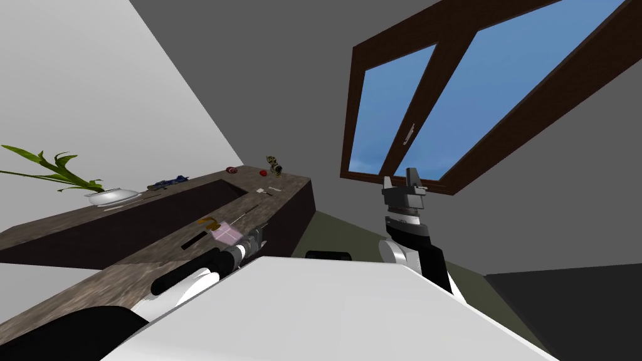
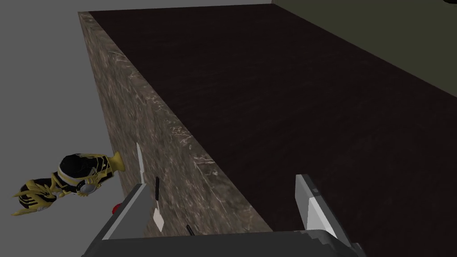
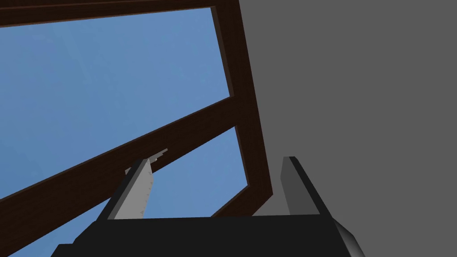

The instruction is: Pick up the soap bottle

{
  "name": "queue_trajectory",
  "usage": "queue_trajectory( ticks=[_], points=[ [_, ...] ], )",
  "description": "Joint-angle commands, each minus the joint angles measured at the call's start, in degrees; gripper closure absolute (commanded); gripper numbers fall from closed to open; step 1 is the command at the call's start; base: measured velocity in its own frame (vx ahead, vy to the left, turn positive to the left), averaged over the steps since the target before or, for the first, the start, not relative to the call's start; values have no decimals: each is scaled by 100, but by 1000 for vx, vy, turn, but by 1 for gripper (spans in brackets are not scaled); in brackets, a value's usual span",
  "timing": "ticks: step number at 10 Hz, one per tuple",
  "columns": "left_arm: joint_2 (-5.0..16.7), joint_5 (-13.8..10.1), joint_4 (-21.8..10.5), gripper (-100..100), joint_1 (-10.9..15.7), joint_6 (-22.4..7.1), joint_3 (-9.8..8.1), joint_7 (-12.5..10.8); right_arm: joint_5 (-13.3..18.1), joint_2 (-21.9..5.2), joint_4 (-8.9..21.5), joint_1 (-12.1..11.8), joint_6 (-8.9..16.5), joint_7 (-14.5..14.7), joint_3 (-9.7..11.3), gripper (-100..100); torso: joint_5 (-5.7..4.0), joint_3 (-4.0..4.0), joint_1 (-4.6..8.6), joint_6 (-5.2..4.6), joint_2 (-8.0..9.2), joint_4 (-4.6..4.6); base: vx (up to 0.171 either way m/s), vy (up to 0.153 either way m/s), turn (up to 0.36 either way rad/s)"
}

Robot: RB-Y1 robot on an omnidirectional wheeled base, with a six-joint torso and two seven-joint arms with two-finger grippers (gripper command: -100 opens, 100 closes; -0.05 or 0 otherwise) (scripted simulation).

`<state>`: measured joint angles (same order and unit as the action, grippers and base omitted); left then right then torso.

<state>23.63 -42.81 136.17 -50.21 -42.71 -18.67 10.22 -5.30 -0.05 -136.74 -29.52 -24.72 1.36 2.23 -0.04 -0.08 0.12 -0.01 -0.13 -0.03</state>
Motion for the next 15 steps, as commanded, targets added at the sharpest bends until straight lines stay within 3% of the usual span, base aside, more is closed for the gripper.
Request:
queue_trajectory(
  ticks=[1, 3, 4, 6, 7, 8, 9, 10, 11, 13, 14, 15],
  points=[
    [158, -235, 29, -100, -146, -286, -212, 120, 0, 0, 0, 0, 0, 0, 0, 0, 0, 0, 0, 0, 0, 0, 51, -44, 32],
    [158, -235, 29, -100, -146, -498, -212, 120, 0, 0, 0, 0, 0, 0, 0, 0, 1, -2, -3, 0, -4, -1, 35, -22, 7],
    [272, -393, 74, -100, -262, -700, -384, 219, 0, 0, 0, 0, 0, 0, 0, 0, 2, 1, -10, -1, 2, 0, 45, -16, 23],
    [272, -393, 74, -100, -262, -879, -384, 219, 0, 0, 0, 0, 0, 0, 0, 0, 2, -2, -8, -1, -3, -1, 32, -19, 14],
    [384, -539, 122, -100, -374, -1100, -557, 322, 0, 0, 0, 0, 0, 0, 0, 0, 2, 2, -10, -1, 3, 1, 39, -18, 28],
    [384, -539, 122, -100, -374, -1252, -557, 322, 0, 0, 0, 0, 0, 0, 0, 0, 2, 0, -9, 0, 0, 0, 46, -18, 21],
    [496, -675, 173, -100, -481, -1429, -731, 428, 0, 0, 0, 0, 0, 0, 0, 0, 2, -1, -9, -1, -2, 0, 64, -17, 23],
    [496, -675, 173, -100, -481, -1603, -731, 428, 0, 0, 0, 0, 0, 0, 0, 0, 2, -4, -11, 0, -8, -1, 54, -8, 24],
    [606, -799, 228, -100, -583, -1767, -904, 535, 0, 0, 0, 0, 0, 0, 0, 0, 3, -4, -13, -1, -7, -2, 65, -9, 41],
    [606, -799, 228, -100, -583, -1967, -904, 535, 0, 0, 0, 0, 0, 0, 0, 0, 3, -5, -14, -1, -8, -2, 36, -5, 5],
    [715, -911, 287, -100, -680, -2205, -1076, 643, 0, 0, 0, 0, 0, 0, 0, 0, 4, 1, -16, -1, 2, 0, 35, 7, 33],
    [715, -911, 287, -100, -680, -2305, -1076, 643, 0, 0, 0, 0, 0, 0, 0, 0, 4, 1, -18, 0, 1, 0, 45, 3, 22]
  ],
)
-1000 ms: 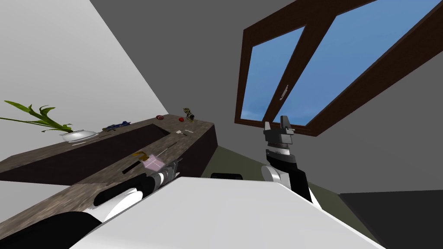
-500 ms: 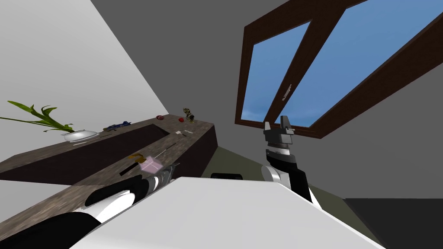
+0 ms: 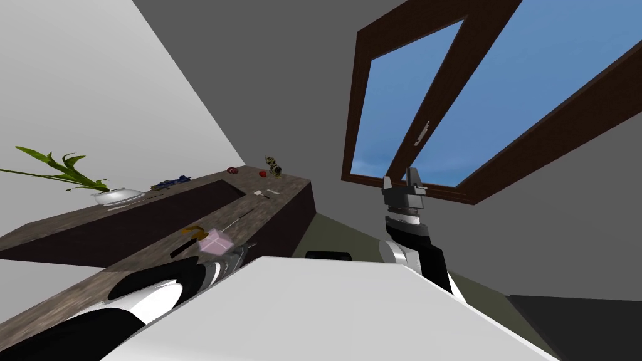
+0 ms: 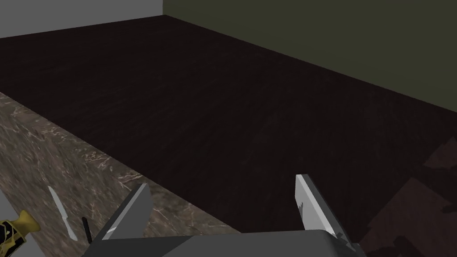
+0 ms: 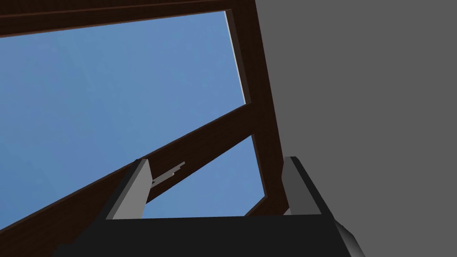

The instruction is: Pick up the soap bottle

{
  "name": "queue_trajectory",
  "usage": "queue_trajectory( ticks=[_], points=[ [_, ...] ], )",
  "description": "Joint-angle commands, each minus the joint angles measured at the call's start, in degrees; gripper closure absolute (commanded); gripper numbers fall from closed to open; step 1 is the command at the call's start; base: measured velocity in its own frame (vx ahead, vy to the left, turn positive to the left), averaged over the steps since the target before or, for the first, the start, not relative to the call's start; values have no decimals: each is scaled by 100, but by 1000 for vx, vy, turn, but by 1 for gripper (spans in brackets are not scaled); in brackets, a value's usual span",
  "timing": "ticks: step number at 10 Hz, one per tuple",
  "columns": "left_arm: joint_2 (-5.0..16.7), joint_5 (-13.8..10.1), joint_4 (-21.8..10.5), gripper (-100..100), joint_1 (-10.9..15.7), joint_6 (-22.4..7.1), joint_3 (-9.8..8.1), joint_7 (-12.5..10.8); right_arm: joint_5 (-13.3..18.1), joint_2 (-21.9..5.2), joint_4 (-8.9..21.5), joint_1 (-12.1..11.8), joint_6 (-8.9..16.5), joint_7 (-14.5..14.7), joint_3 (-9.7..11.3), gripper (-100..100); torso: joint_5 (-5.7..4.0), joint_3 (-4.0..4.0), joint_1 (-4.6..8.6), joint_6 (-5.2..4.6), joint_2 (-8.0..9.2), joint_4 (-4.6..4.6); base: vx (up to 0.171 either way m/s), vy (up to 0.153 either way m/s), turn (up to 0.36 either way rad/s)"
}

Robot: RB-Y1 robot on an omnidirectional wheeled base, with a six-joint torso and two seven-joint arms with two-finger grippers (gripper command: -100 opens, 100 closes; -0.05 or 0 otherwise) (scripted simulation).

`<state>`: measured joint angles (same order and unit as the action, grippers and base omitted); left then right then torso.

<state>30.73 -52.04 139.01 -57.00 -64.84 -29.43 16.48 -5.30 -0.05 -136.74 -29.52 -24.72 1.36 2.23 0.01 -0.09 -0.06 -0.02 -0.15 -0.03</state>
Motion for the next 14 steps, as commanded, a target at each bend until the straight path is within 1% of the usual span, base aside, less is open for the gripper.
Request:
queue_trajectory(
  ticks=[1, 2, 3, 4, 5, 6, 7, 8, 9, 10, 11, 12, 13, 14],
  points=[
    [111, -88, 66, -100, -92, -286, -169, 126, 0, 0, 0, 0, 0, 0, 0, 0, 0, 0, 0, 0, 0, 0, 67, 9, 30],
    [111, -88, 66, -100, -92, -416, -169, 126, 0, 0, 0, 0, 0, 0, 0, 0, 0, -4, -2, 0, -7, -1, 56, 16, 18],
    [216, -175, 134, -100, -178, -591, -337, 233, 0, 0, 0, 0, 0, 0, 0, 0, 1, -4, -4, 0, -6, -2, 62, 28, 36],
    [216, -175, 134, -100, -178, -723, -337, 233, 0, 0, 0, 0, 0, 0, 0, 0, 1, -5, -9, 0, -8, -2, 54, 25, 14],
    [318, -251, 206, -100, -257, -903, -500, 337, 0, 0, 0, 0, 0, 0, 0, 0, 2, -4, -9, 0, -6, -2, 60, 41, 27],
    [318, -251, 206, -100, -257, -1012, -500, 337, 0, 0, 0, 0, 0, 0, 0, 0, 2, -4, -13, 0, -7, -2, 61, 35, 15],
    [416, -315, 284, -100, -330, -1199, -659, 439, 0, 0, 0, 0, 0, 0, 0, 0, 3, -5, -13, -1, -7, -2, 65, 40, 30],
    [416, -315, 284, -100, -330, -1282, -659, 439, 0, 0, 0, 0, 0, 0, 0, 0, 3, -5, -15, 0, -9, -2, 53, 33, 15],
    [509, -368, 367, -100, -396, -1486, -813, 536, 0, 0, 0, 0, 0, 0, 0, 0, 4, -4, -12, -1, -6, -2, 56, 53, 29],
    [509, -368, 367, -100, -396, -1531, -813, 536, 0, -1, 0, 0, 0, 0, -1, 0, 4, -4, -19, 0, -6, -2, 49, 56, 10],
    [598, -409, 456, -100, -455, -1758, -960, 628, 0, -1, 0, 0, 0, 0, 0, 0, 5, -3, -20, -1, -4, -1, 86, 61, 24],
    [680, -439, 549, -100, -506, -1911, -1100, 713, 0, -1, 0, -1, 0, 0, -1, 0, 5, -8, -22, 0, -14, -3, 104, 101, 36],
    [680, -439, 549, -100, -506, -1960, -1100, 713, 0, -1, 0, -1, 0, 0, -1, 0, 8, -13, -36, -1, -21, -5, 74, 111, 4],
    [756, -457, 646, -100, -548, -2136, -1231, 789, 0, -1, 0, 0, 0, 0, -1, 0, 10, -10, -41, -1, -15, -4, 70, 121, 15]
  ],
)
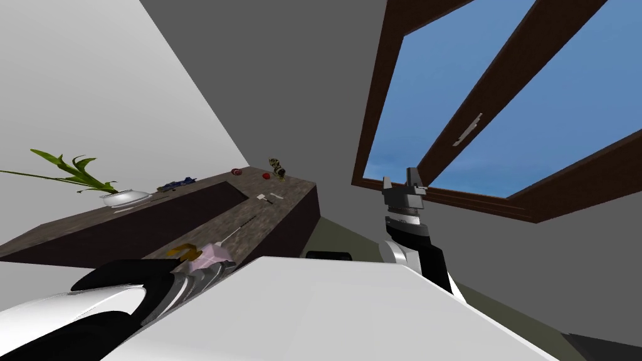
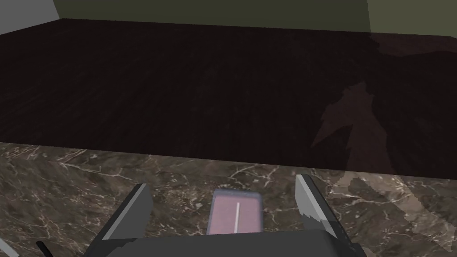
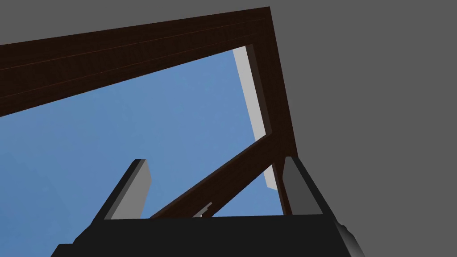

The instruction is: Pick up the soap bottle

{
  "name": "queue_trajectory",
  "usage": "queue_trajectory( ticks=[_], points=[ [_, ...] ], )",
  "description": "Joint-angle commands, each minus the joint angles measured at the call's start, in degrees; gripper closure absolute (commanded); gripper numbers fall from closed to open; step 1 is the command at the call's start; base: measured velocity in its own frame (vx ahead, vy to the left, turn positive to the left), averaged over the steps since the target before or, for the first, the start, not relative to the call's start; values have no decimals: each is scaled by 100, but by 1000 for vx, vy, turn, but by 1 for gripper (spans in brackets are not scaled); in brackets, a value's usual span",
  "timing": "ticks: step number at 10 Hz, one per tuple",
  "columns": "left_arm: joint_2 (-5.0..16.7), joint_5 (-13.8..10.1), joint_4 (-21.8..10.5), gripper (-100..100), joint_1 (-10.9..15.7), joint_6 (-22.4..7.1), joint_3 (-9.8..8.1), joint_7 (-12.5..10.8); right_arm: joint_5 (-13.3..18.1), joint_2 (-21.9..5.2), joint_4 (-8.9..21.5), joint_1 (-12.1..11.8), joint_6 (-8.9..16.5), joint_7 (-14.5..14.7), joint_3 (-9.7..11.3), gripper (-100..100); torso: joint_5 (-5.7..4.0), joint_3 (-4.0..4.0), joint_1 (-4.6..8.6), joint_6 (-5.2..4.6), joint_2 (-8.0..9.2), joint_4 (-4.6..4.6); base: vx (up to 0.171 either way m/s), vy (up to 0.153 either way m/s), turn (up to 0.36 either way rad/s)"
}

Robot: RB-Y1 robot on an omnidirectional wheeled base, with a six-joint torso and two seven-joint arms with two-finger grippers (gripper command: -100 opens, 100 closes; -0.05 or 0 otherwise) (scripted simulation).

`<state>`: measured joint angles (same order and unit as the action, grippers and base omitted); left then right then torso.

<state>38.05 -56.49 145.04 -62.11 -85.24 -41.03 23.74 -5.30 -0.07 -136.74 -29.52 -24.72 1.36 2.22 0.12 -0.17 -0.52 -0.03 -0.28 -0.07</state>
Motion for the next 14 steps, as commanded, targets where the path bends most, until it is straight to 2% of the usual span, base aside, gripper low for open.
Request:
queue_trajectory(
  ticks=[1, 4, 5, 6, 7, 8, 11, 12, 13, 14],
  points=[
    [93, -20, 140, -100, -72, -245, -193, 130, 0, 0, 0, 0, 0, 0, 0, 0, 0, 0, 0, 0, 0, 0, 83, 165, 24],
    [243, 17, 378, -100, -115, -505, -481, 258, 0, -1, 0, -1, 0, 0, -1, 0, 9, -12, -36, -1, -22, -5, 122, 214, 2],
    [265, 33, 411, -100, -114, -528, -527, 271, 0, -1, 0, 0, 0, 0, -1, 0, 11, -11, -42, -1, -18, -5, 123, 217, -14],
    [232, 30, 381, -100, -126, -491, -486, 271, 0, -1, 0, -1, 0, 0, -1, 0, 11, -11, -40, -1, -20, -5, 44, 76, -24],
    [236, 28, 384, 0, -127, -499, -499, 280, 0, 0, 0, 0, 0, 0, 0, 0, 3, 1, 7, -1, 4, 0, -5, -1, -10],
    [230, 149, 216, -100, -75, -402, -370, 319, 0, 1, 0, 1, 0, 0, 1, 0, -7, 13, 39, 0, 23, 5, -17, -9, -62],
    [219, 392, -120, -100, 27, -209, -114, 400, 0, 2, 0, 2, 0, 0, 2, 0, 5, 17, 27, -4, 31, 6, -31, -28, -73],
    [218, 338, -19, -100, 1, -267, -174, 366, 0, 2, 0, 2, 0, 0, 2, 0, 5, 17, 25, -5, 31, 6, -14, -11, -15],
    [219, 346, -29, 100, 5, -257, -164, 366, 0, 2, 0, 1, 0, 0, 1, 0, 6, 14, 20, -3, 26, 5, -4, 0, 17],
    [218, 349, -33, 100, -2, -265, -168, 367, 0, 1, 0, 1, 0, 0, 1, 0, 9, 11, 18, -11, 19, 6, 0, 0, 0]
  ],
)
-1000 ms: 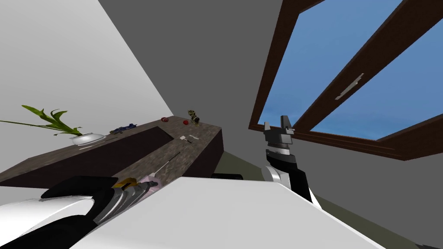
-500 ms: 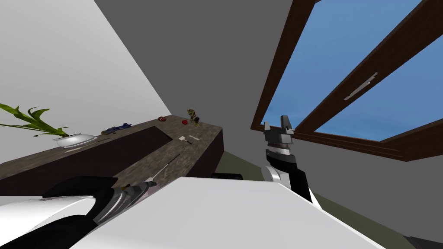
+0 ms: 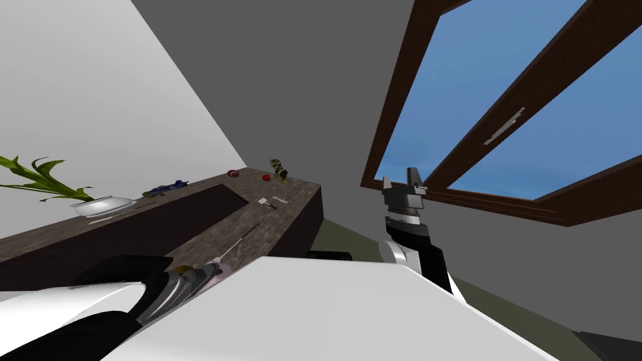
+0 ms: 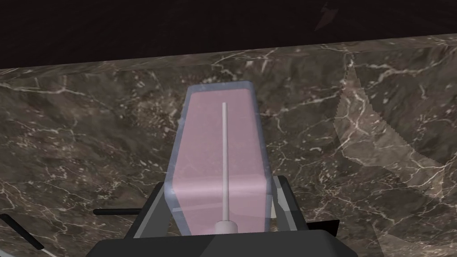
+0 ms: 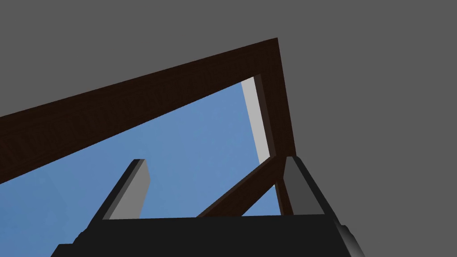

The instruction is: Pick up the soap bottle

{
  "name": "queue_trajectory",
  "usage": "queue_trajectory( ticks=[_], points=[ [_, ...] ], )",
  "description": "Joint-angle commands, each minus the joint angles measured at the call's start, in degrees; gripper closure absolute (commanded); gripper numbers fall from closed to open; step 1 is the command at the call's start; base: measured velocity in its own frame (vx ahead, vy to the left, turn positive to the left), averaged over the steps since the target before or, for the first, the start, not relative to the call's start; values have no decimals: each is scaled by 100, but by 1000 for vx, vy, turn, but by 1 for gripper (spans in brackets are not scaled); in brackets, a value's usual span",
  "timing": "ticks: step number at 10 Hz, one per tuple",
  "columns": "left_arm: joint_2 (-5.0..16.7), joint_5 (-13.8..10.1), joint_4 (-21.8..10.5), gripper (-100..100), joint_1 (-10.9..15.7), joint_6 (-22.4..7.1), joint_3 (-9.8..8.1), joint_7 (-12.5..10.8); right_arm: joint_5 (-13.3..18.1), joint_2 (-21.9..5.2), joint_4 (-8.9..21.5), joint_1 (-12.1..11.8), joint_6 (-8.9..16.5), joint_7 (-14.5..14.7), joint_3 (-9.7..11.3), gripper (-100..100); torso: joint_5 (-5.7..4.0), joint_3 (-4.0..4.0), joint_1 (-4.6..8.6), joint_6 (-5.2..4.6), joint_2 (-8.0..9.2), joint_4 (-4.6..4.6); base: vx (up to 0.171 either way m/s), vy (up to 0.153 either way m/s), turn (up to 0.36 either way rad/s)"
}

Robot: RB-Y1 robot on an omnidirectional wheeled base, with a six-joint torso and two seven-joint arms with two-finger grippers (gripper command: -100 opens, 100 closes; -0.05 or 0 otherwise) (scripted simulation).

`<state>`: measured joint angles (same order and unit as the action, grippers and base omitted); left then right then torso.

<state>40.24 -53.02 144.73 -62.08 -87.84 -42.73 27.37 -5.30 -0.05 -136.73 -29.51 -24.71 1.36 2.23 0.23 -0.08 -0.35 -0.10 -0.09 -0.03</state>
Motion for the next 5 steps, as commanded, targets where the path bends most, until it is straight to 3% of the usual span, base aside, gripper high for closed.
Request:
queue_trajectory(
  ticks=[1, 3, 4, 5],
  points=[
    [0, 0, 0, 100, 0, 0, 0, 0, 0, 0, 0, 0, 0, 0, 0, 0, 0, 0, 0, 0, 0, 0, 0, 0, 0],
    [1, 1, 0, 100, -1, -2, 1, 1, 0, 0, 0, 0, 0, 0, 0, 0, 0, 1, -1, 0, 1, 1, 0, 0, 0],
    [1, 1, -1, 0, -2, -2, 1, 2, 0, 0, 0, 0, 0, 0, 0, 0, -1, 1, -1, 0, 1, 1, 0, 0, 0],
    [10, -157, 190, 100, -61, -110, -157, -31, 0, 0, 0, 0, 0, 0, 0, 0, -1, 1, -1, 0, 1, 1, 32, 25, 112]
  ],
)
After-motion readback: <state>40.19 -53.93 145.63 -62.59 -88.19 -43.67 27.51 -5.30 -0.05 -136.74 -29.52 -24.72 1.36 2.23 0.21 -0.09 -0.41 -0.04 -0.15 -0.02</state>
